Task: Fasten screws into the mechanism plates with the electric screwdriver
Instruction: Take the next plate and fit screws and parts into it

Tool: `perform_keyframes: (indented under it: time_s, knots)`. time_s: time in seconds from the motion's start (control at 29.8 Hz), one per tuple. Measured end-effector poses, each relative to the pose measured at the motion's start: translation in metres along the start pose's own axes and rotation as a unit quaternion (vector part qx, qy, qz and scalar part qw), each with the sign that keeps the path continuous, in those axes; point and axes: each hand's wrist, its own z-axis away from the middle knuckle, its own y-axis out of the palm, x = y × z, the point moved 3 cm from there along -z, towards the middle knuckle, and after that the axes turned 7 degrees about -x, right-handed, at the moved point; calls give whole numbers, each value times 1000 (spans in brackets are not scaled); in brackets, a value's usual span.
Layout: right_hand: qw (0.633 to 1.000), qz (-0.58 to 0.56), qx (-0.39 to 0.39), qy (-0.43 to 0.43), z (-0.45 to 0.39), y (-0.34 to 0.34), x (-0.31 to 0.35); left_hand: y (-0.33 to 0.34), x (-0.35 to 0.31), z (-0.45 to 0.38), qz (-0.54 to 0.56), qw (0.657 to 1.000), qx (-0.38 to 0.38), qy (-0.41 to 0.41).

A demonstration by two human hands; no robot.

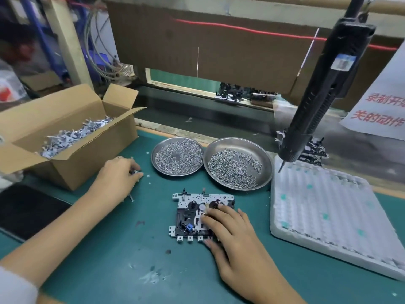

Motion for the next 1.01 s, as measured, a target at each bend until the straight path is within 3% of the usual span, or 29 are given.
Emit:
perform_keyframes:
  time_s: [0.17,0.37,0.44,0.5,0.6,0.77,0.84,0.91,1.01]
  knots:
    - [1000,-10,-14,2,1,0,0,-10,-13,-1,80,995,-59,-4]
    - [998,-51,5,21,2,-1,-2,-22,-19,12,129,978,-155,50]
    - [996,-86,-21,13,2,-6,-3,-23,-26,22,255,957,-138,33]
    - [979,-181,-91,36,1,-16,-2,-21,-42,38,403,911,-87,26]
    - [899,-369,-156,178,-8,-24,-1,-10,-69,69,497,866,-24,47]
    - [693,-612,-105,367,-34,-4,11,6,-104,96,569,814,32,111]
    - [662,-634,-121,379,-36,-4,11,7,-108,97,557,814,30,161]
    - [682,-604,-141,388,-35,-8,3,10,-104,94,540,819,30,192]
    - [795,-466,-156,357,-31,-18,-11,13,-94,90,501,837,34,219]
